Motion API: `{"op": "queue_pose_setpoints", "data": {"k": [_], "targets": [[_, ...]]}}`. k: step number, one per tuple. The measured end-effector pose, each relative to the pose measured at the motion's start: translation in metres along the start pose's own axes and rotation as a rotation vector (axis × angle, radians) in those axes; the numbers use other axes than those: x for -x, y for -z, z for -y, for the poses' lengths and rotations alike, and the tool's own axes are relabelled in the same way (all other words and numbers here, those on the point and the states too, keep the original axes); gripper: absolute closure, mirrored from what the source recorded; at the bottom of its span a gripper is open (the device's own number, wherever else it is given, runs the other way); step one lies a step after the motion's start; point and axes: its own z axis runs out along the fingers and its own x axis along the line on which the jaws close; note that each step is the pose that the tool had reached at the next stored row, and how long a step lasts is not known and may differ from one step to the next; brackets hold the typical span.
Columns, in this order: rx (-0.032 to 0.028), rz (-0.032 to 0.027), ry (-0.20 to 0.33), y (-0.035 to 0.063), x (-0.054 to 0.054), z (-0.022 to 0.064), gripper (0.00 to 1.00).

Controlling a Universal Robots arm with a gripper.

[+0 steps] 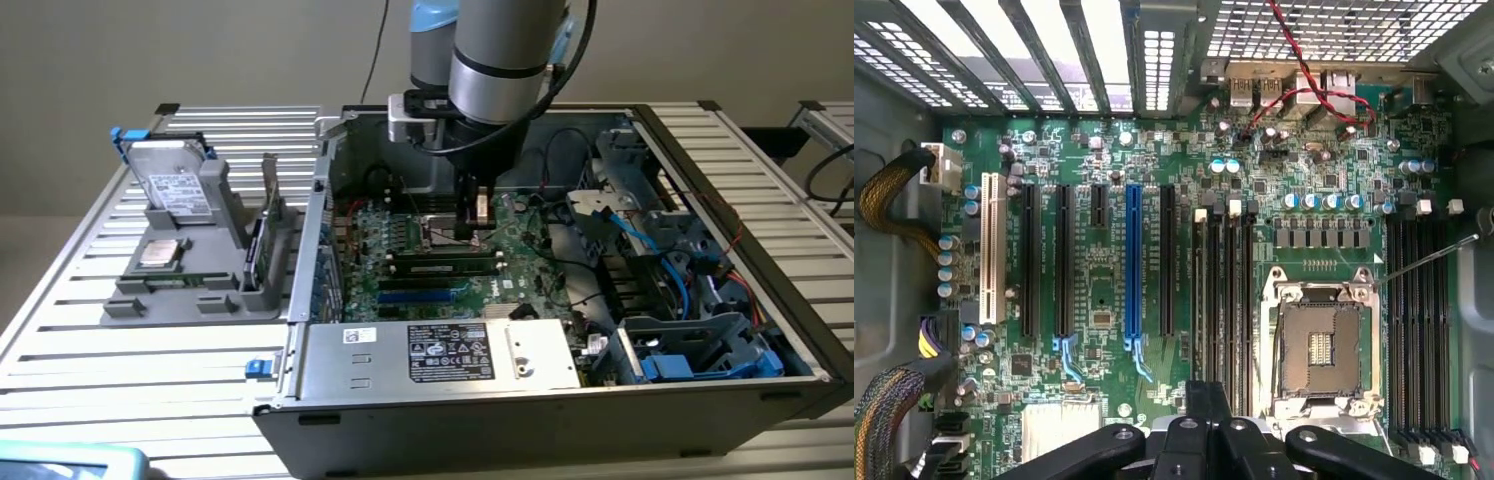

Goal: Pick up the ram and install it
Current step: 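Press down the ram until it locks into place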

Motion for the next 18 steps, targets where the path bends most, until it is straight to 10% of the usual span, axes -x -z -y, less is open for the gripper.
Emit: {"op": "queue_pose_setpoints", "data": {"k": [18], "targets": [[0.0000, -0.0001, 0.000, 0.0021, 0.0002, 0.0012, 0.89]]}}
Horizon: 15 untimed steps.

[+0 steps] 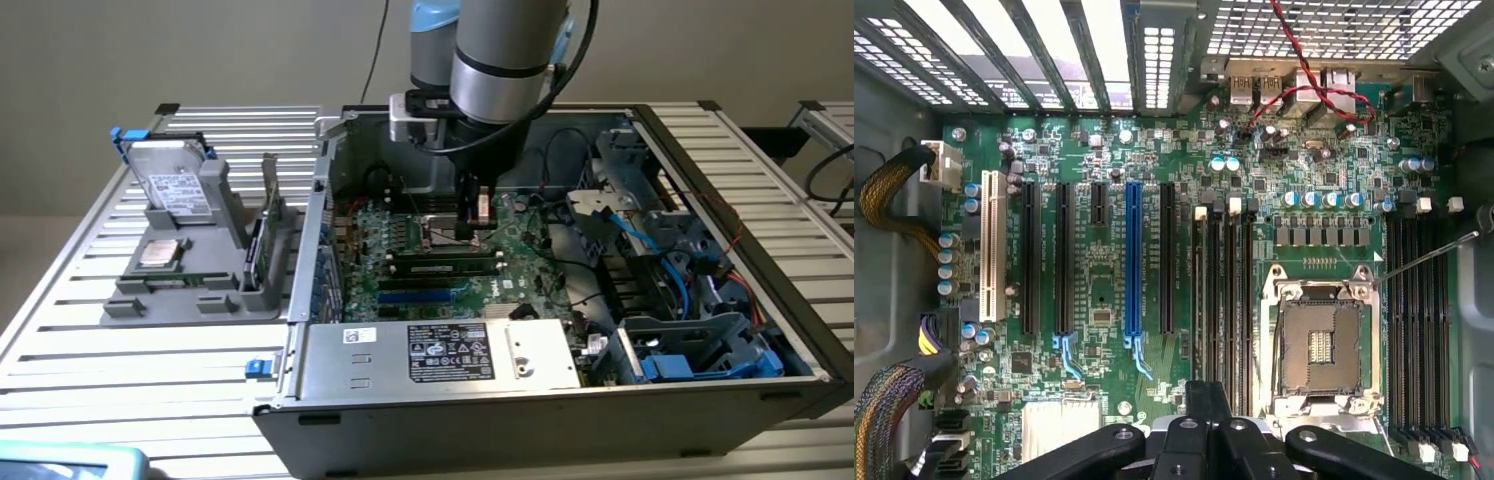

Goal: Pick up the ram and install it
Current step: 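Press down the ram until it locks into place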

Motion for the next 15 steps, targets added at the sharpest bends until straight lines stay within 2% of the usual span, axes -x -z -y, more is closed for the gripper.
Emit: {"op": "queue_pose_setpoints", "data": {"k": [10, 15], "targets": [[0.0000, 0.0000, 0.000, 0.0449, 0.002, -0.0032, 0.89], [-0.0020, 0.0000, 0.000, 0.0589, 0.002, -0.0094, 0.89]]}}
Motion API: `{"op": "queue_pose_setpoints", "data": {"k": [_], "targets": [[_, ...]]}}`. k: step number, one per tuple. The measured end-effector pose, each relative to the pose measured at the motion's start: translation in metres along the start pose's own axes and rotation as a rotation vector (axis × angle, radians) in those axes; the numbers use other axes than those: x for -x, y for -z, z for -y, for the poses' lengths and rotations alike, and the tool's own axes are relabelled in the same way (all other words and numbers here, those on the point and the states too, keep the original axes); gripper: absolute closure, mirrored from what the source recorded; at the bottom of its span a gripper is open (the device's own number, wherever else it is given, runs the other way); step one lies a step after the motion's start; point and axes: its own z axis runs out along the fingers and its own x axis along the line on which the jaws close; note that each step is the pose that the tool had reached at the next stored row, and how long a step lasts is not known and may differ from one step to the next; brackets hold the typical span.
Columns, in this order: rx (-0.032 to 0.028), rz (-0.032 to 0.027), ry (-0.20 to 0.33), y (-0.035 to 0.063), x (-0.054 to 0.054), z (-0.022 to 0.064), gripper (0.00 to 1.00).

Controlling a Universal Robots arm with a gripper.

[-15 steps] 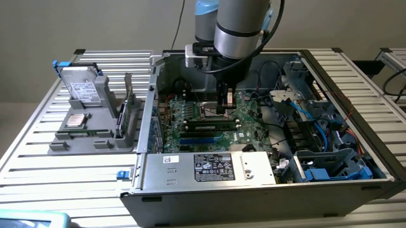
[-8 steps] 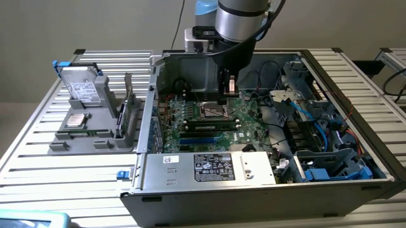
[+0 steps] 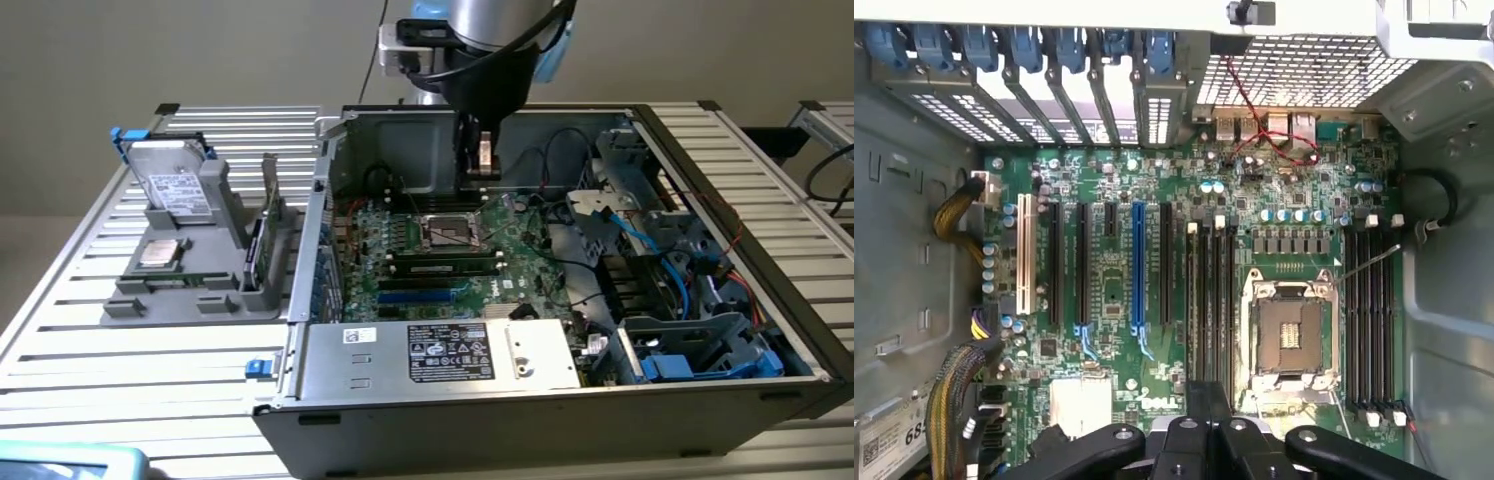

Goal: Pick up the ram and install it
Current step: 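Press down the ram until it locks into place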

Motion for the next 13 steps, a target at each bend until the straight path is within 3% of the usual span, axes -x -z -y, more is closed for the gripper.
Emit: {"op": "queue_pose_setpoints", "data": {"k": [4, 13], "targets": [[-0.0088, 0.0003, 0.001, 0.0003, -0.0001, -0.0071, 0.89], [-0.0095, 0.0002, 0.001, 0.0003, -0.0001, -0.0075, 0.89]]}}
